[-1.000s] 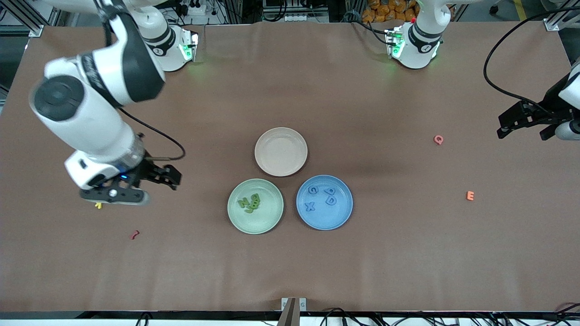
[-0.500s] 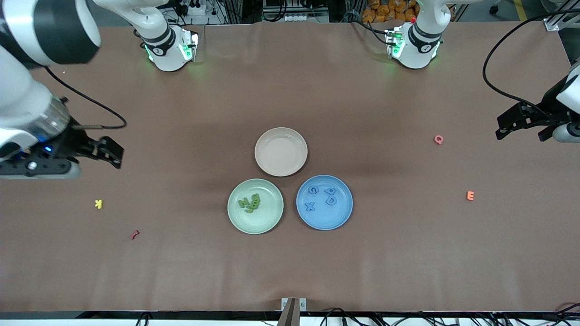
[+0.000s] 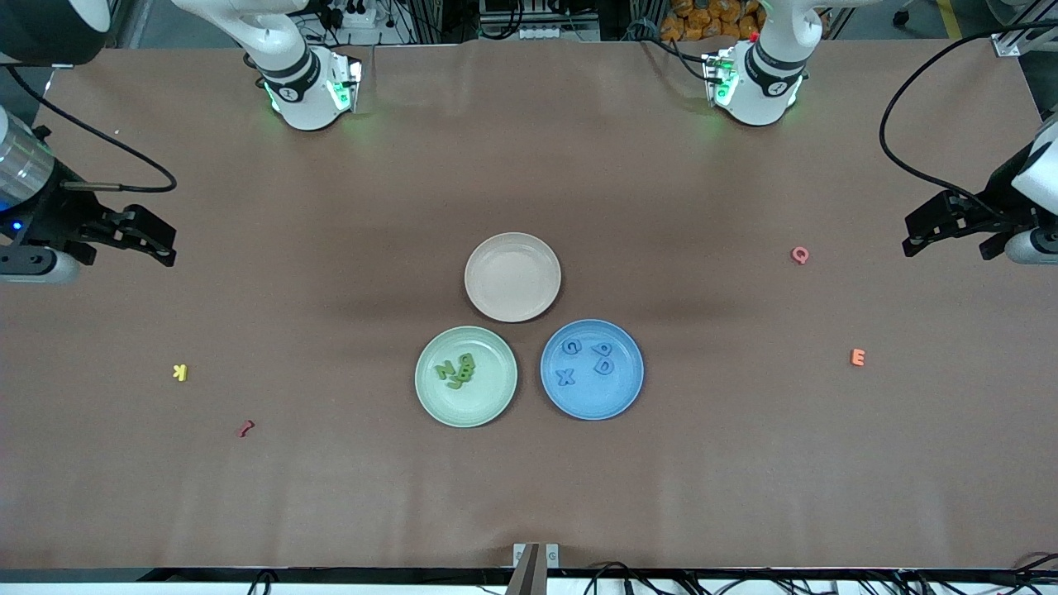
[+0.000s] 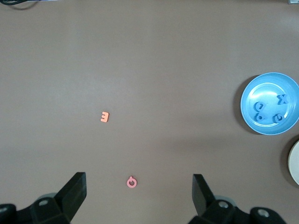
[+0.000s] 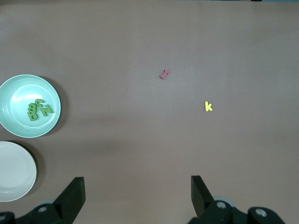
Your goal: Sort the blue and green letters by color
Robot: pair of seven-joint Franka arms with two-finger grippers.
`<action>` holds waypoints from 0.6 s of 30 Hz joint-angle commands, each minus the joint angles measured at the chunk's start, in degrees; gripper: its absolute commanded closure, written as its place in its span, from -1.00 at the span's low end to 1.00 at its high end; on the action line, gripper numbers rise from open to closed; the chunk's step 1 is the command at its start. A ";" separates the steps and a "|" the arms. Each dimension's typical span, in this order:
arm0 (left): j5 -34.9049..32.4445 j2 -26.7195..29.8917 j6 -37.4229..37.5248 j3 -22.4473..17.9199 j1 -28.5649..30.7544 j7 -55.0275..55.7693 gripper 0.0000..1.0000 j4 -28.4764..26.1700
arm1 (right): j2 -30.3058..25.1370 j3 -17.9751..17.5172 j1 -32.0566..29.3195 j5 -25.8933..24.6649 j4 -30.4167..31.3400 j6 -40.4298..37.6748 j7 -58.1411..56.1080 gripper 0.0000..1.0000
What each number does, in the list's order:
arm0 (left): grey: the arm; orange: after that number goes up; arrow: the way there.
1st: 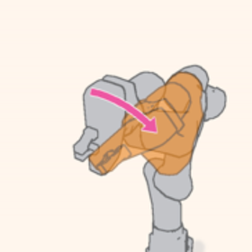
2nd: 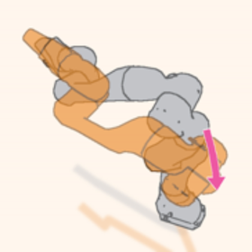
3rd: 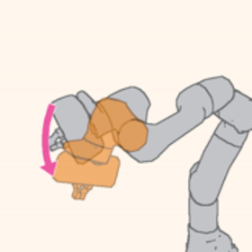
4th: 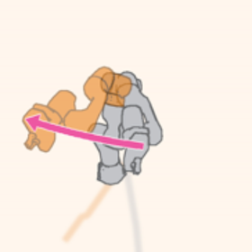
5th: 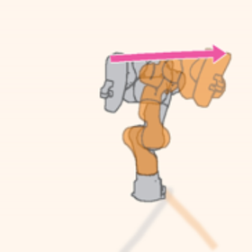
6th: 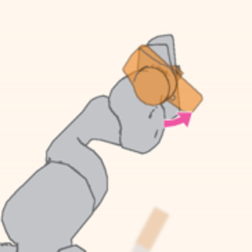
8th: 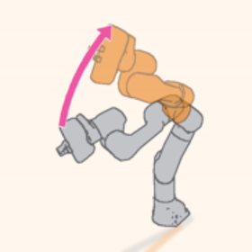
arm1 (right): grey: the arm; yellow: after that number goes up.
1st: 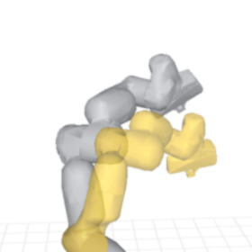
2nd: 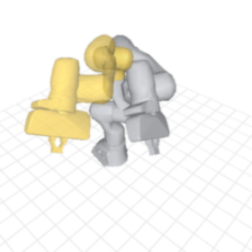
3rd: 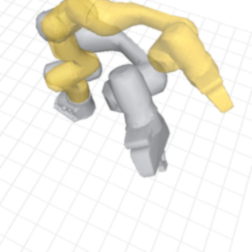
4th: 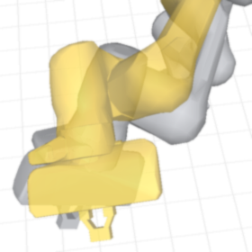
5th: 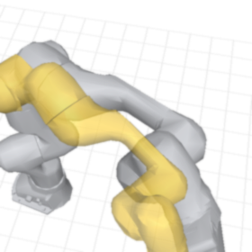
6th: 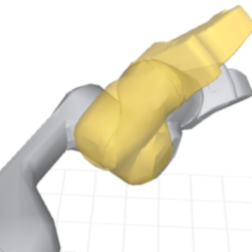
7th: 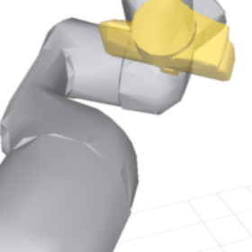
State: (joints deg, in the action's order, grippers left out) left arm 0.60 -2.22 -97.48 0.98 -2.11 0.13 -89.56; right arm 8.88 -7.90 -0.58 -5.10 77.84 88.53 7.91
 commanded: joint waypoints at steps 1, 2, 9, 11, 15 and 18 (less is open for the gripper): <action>0.63 -0.06 0.89 0.07 0.00 0.05 -1.00 0.52 | -2.37 2.19 -0.48 1.76 4.59 2.35 -1.15 -1.00; 0.63 -0.06 0.89 0.07 0.00 0.05 -1.00 0.43 | -2.90 2.45 -0.48 1.76 5.64 3.14 -1.15 -1.00; 0.63 -0.15 0.89 0.07 0.09 0.05 -1.00 0.43 | -3.35 3.24 -0.30 1.59 8.03 4.20 -1.15 -1.00; 0.63 -0.15 0.89 0.07 0.00 0.14 -1.00 0.43 | -3.08 3.60 -0.48 1.59 8.12 4.20 -1.15 -1.00; 0.63 -0.15 0.89 0.07 0.00 0.05 -1.00 0.43 | -2.47 3.51 -1.00 1.67 7.50 4.46 -3.07 -1.00; 0.63 -0.24 0.89 0.07 0.00 0.14 -1.00 0.43 | -2.64 3.51 -1.27 1.59 7.24 4.55 -8.42 -1.00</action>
State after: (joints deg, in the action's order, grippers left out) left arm 0.60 -2.37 -97.40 1.02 -2.12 0.13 -89.56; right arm 7.91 -4.29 -0.82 -4.66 83.82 92.24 5.70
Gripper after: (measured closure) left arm 0.000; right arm 0.000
